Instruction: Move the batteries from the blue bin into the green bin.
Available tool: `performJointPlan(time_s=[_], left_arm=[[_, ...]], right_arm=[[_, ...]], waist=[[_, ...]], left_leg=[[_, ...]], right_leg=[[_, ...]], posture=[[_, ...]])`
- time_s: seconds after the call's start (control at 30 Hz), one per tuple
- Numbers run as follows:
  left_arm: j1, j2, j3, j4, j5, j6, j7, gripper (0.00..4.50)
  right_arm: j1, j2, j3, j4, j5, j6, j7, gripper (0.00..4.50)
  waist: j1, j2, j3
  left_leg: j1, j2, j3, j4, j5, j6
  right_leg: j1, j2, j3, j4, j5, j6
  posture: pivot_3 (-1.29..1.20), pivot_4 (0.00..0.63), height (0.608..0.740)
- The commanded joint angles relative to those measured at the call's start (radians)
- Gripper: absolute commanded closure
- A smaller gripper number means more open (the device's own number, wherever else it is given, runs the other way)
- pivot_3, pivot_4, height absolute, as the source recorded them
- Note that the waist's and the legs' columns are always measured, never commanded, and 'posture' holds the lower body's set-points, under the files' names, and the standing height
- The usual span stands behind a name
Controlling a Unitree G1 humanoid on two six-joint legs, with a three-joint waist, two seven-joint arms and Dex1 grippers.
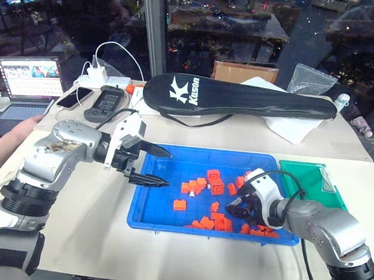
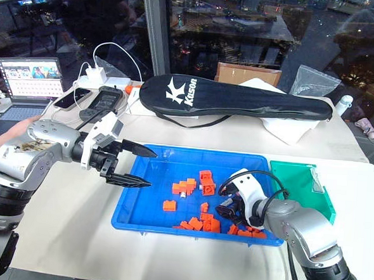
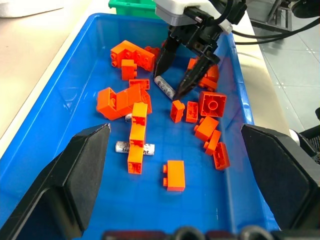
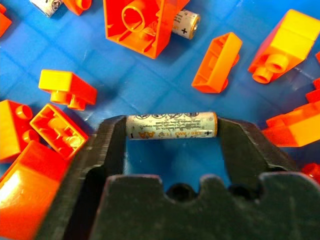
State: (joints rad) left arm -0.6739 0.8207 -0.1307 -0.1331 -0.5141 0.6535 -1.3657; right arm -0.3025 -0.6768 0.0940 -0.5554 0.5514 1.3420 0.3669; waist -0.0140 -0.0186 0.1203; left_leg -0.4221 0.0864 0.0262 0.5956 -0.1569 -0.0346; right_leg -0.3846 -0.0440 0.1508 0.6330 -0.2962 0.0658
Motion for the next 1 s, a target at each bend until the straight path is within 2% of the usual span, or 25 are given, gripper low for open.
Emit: performJointPlan(time_s=[0.03, 0.13, 0.2, 0.37, 0.43, 0.57, 0.73, 0.83, 0.9, 0.93, 1.0], left_arm=[[-0.016, 0.008, 0.014, -0.012, -0.004, -0.010, -0.006, 0.00], [-0.022, 0.001, 0.007, -0.010, -0.005, -0.013, -0.011, 0.00], [-0.028, -0.005, 0.003, -0.007, -0.009, -0.012, -0.017, 0.00], [-0.044, -0.022, -0.005, 0.016, 0.001, -0.020, -0.021, 0.00], [-0.049, -0.028, -0.008, 0.020, 0.005, -0.022, -0.022, 0.00], [-0.049, -0.043, -0.024, 0.028, 0.030, -0.056, -0.022, 0.00], [-0.047, -0.042, -0.032, 0.035, 0.043, -0.074, -0.030, 0.00], [-0.045, -0.040, -0.028, 0.031, 0.041, -0.071, -0.032, 0.00], [-0.043, -0.037, -0.020, 0.018, 0.018, -0.051, -0.042, 0.00], [-0.044, -0.034, -0.017, 0.014, 0.014, -0.044, -0.043, 0.00], [-0.044, -0.026, -0.013, 0.013, 0.015, -0.039, -0.043, 0.00]], right_arm=[[-0.053, -0.037, -0.063, -0.058, 0.028, 0.012, 0.042, 1.95], [-0.087, -0.119, -0.126, -0.112, 0.117, 0.022, 0.155, 1.95], [-0.111, -0.154, -0.214, -0.095, 0.128, 0.014, 0.170, 1.95], [-0.124, -0.348, -0.363, 0.035, 0.005, -0.091, 0.172, 1.95], [-0.083, -0.434, -0.395, 0.084, -0.041, -0.151, 0.202, 1.95], [0.039, -0.532, -0.433, 0.159, -0.111, -0.249, 0.264, 1.95], [0.155, -0.537, -0.422, 0.146, -0.136, -0.314, 0.313, 1.95], [0.186, -0.494, -0.432, 0.132, -0.099, -0.284, 0.326, 1.95], [0.209, -0.474, -0.435, 0.127, -0.082, -0.266, 0.341, 0.95], [0.205, -0.463, -0.438, 0.135, -0.087, -0.266, 0.331, 0.88], [0.179, -0.454, -0.444, 0.147, -0.095, -0.263, 0.316, 0.19]], waist=[[0.000, 0.000, 0.000], [0.001, 0.000, 0.000], [0.002, 0.000, 0.000], [0.008, 0.000, 0.000], [0.009, 0.000, 0.000], [0.003, 0.001, -0.001], [-0.007, 0.005, -0.003], [-0.008, 0.007, -0.004], [-0.004, 0.007, -0.004], [-0.003, 0.007, -0.004], [-0.001, 0.007, -0.004]], left_leg=[[0.000, 0.000, 0.000, 0.000, 0.000, 0.000], [0.000, 0.000, 0.000, 0.000, 0.000, 0.000], [0.000, 0.000, 0.000, 0.000, 0.000, 0.000], [-0.001, 0.000, 0.000, 0.001, 0.000, 0.000], [-0.001, 0.000, 0.000, 0.001, 0.000, 0.000], [0.000, 0.000, 0.000, 0.000, -0.001, 0.001], [0.000, 0.000, 0.000, 0.001, -0.001, 0.001], [0.000, -0.001, 0.000, 0.001, -0.001, 0.001], [0.001, 0.000, -0.001, 0.001, -0.001, 0.001], [0.000, -0.001, -0.001, 0.002, -0.001, 0.001], [-0.001, -0.001, -0.001, 0.003, -0.001, 0.001]], right_leg=[[0.000, 0.000, 0.000, 0.000, 0.000, 0.000], [0.000, 0.000, 0.000, 0.000, 0.000, 0.000], [0.000, 0.000, 0.000, 0.000, 0.000, 0.000], [0.001, -0.001, -0.001, -0.001, 0.000, 0.000], [0.000, -0.001, -0.001, -0.001, 0.000, 0.000], [0.000, -0.001, -0.001, -0.001, 0.000, -0.001], [0.001, -0.001, 0.000, -0.001, 0.000, -0.001], [0.001, 0.000, 0.000, 0.000, -0.001, 0.000], [0.002, 0.000, 0.000, 0.000, -0.002, 0.003], [0.002, 0.000, 0.000, 0.000, -0.002, 0.003], [0.002, -0.001, 0.000, 0.000, -0.002, 0.003]], posture=[[0.00, 0.150, 0.708], [0.00, 0.150, 0.708], [0.00, 0.150, 0.708], [0.00, 0.150, 0.708], [0.00, 0.150, 0.708], [0.00, 0.150, 0.708], [0.00, 0.150, 0.708], [0.00, 0.150, 0.708], [0.00, 0.150, 0.708], [0.00, 0.150, 0.708], [0.00, 0.150, 0.708]])
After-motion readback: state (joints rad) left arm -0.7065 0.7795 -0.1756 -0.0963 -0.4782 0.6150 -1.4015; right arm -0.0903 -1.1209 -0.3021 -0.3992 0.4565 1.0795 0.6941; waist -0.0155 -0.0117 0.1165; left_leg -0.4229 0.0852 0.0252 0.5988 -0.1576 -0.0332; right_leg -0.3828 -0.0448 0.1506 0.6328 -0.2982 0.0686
